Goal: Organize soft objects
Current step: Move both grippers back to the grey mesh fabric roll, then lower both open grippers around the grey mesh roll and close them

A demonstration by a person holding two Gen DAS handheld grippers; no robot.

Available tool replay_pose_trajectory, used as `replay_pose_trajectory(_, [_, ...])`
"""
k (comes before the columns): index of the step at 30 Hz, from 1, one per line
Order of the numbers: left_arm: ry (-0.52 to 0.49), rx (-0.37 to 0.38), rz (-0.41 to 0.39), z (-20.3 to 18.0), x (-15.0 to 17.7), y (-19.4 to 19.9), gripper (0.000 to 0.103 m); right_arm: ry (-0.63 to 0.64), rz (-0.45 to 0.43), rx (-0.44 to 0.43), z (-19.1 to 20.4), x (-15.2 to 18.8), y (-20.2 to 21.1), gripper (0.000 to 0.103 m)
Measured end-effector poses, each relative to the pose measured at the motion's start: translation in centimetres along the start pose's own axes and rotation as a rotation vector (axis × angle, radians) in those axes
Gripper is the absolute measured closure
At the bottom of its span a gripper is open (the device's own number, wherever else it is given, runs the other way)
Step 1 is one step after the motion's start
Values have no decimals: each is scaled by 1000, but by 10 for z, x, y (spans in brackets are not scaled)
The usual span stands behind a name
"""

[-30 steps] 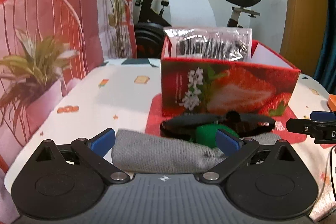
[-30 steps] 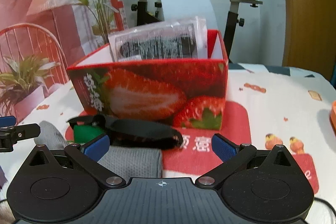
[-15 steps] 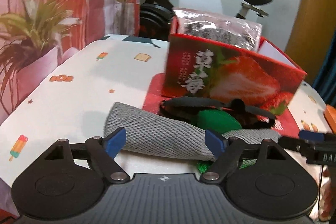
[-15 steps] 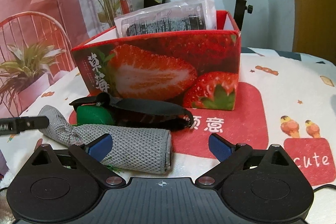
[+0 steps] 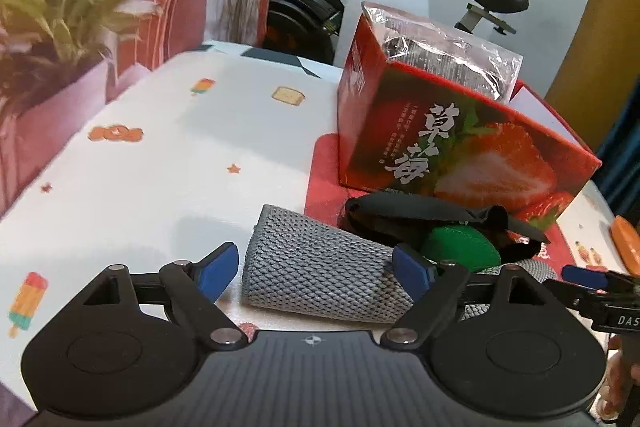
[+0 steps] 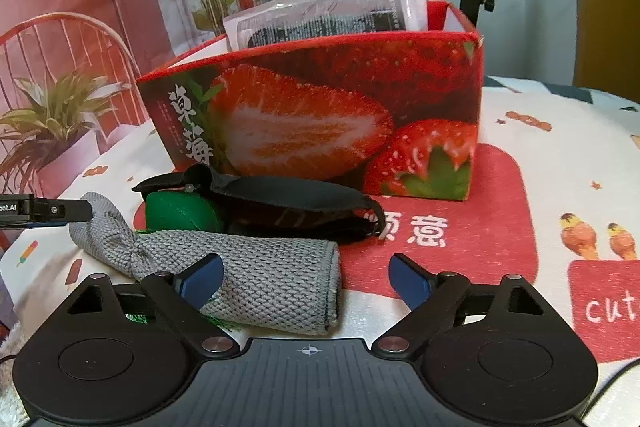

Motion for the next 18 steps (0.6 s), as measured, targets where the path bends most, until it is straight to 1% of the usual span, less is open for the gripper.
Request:
replay_pose_trajectory(2, [42,31,6,9,1,-6,17,-3,10,-11,0,0,-4,16])
replay_pose_trajectory(5, [112,69,-4,20,5,-10,17,-3,23,-30,2,2,-8,16])
replay_pose_trajectory(7, [135,86,-3,23,8,-13,17,-1,26,-32,3,2,-10,17])
replay_pose_trajectory(10, [130,93,10,24,11,-17,17,-14,34,-44,2,3,-12,21])
replay_pose_trajectory(13, [116,81,31,23,14,-23,17,-29,43,-54,-1,4,-14,24])
replay_pose_trajectory(16, [94,61,12,21,16,-24,17,-33,50,-65,-1,6,-15,26])
replay_pose_trajectory(18, [89,44,0,20,18,-24,21,-34,49,-70,-1,6,-15,27])
Point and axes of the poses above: each gripper's, at about its wrist camera, not at the fingertips, and y roughly against the way its jaws point, z to its left, x to its underside, the point moved 2 cm from there along -y, roughly the way its jaws point
